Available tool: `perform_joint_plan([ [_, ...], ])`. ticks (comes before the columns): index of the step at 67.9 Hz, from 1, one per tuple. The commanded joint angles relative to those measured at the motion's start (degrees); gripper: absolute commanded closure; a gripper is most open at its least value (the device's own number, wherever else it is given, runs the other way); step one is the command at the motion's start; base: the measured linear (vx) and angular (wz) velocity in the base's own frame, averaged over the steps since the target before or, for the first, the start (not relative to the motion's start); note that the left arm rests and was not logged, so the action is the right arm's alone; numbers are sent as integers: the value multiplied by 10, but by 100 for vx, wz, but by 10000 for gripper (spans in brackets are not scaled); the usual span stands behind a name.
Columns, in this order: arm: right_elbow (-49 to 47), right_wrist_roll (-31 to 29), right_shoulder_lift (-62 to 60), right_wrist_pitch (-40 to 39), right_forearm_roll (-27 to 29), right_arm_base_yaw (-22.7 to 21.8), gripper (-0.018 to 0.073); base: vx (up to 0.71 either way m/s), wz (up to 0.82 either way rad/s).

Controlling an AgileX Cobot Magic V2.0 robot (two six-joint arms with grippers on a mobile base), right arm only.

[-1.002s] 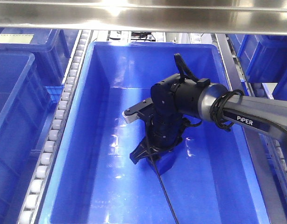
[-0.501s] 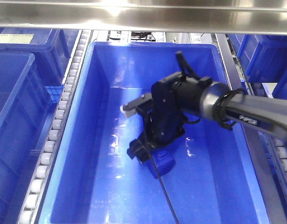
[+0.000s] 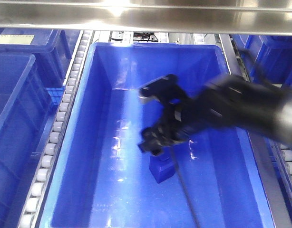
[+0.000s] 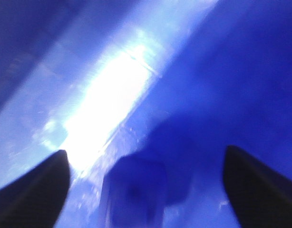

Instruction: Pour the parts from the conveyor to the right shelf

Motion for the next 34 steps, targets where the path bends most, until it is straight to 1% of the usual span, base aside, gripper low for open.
perform_joint_plan([
  [1,49,0,-82,-97,-10,-1,66,0,0],
  [5,90,0,-119,-134,-16,-1,145,0,0],
  [8,125,0,-152,-157,-19,-1,241,0,0],
  [10,144,0,-173,-181,-18,-1,321,0,0],
  [12,162,0,-193,-202,-18,-1,373,0,0],
  [14,184,0,-214,-220,-18,-1,463,0,0],
  [15,189,0,-225,-225,-17,-1,481,0,0],
  [18,213,3,-256,-252,-15,-1,577,0,0],
  [29,298,0,-393,-365,-16,-1,569,0,0],
  [34,333,0,-448,-384,-14,-1,569,0,0],
])
